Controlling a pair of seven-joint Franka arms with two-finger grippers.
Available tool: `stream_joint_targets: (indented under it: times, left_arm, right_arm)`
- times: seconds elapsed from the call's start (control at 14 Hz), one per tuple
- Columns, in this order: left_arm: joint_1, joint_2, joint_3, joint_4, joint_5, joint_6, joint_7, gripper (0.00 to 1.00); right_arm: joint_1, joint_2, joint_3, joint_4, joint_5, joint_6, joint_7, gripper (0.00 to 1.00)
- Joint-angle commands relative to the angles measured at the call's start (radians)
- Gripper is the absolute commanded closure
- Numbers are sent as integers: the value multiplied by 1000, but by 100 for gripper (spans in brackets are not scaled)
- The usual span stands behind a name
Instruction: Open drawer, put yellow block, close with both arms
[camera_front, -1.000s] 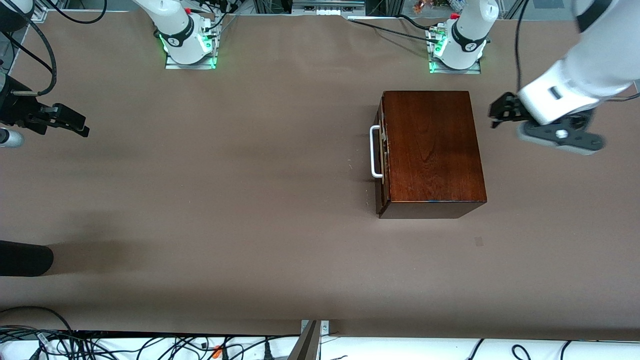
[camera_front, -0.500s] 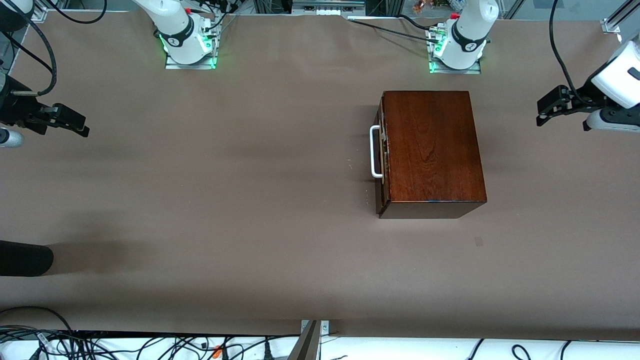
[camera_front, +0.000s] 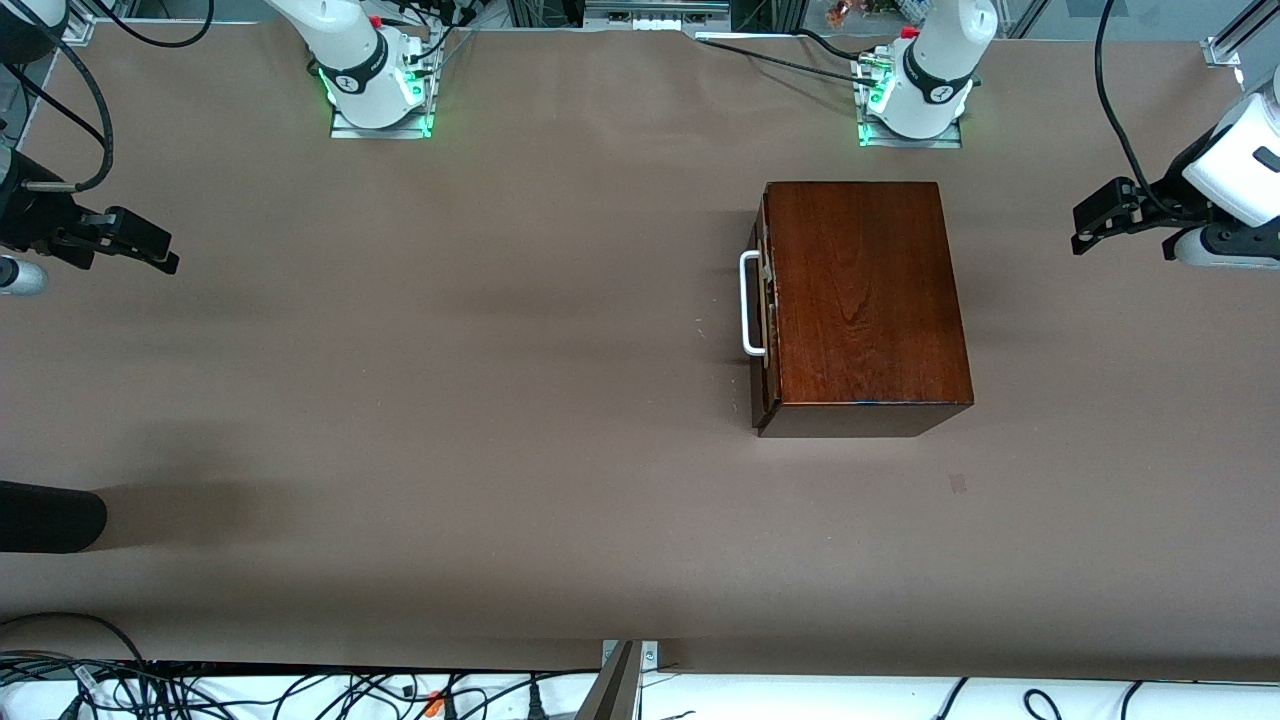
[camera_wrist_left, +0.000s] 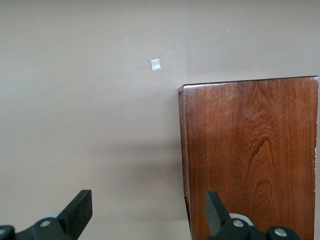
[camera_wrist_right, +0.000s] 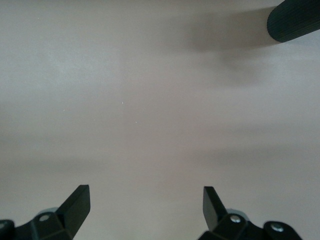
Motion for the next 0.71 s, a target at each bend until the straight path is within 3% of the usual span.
stream_joint_targets:
  times: [0.0,0.64]
  left_arm:
    - [-2,-13,4,-7,-22,-17,-12,0]
    - [15,-7,-2,1,-10,-46,-9,0]
  right_arm:
    - [-9,0,8,10,8,-11,-9,0]
    - [-9,2,8,9,8,-11,-11,0]
